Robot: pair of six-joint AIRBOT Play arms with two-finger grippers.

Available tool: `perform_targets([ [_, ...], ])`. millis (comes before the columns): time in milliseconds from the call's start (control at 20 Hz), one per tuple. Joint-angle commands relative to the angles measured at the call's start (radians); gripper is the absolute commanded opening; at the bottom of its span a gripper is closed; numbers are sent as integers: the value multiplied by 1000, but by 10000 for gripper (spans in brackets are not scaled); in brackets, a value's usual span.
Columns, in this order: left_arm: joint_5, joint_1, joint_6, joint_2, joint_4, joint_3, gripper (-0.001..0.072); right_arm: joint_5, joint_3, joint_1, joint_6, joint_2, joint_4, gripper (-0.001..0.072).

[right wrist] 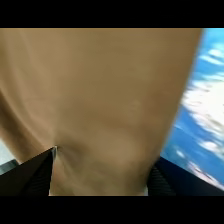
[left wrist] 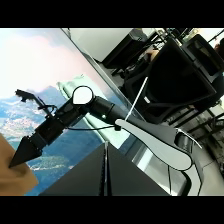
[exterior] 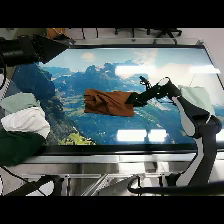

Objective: Fold the shirts.

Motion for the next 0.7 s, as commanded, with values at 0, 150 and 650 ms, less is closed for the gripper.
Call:
perform_targets([
  [0, -4, 1, 1, 1, 1, 0, 15, -11, -2, 34, -48, -38, 47, 461],
  [150, -4, 1, 2, 1, 1, 0, 15, 71, 32, 21, -112, -11, 153, 14],
  [650, -7, 1, 1, 1, 0, 0, 15, -14, 426, -482, 109, 253, 156, 13],
])
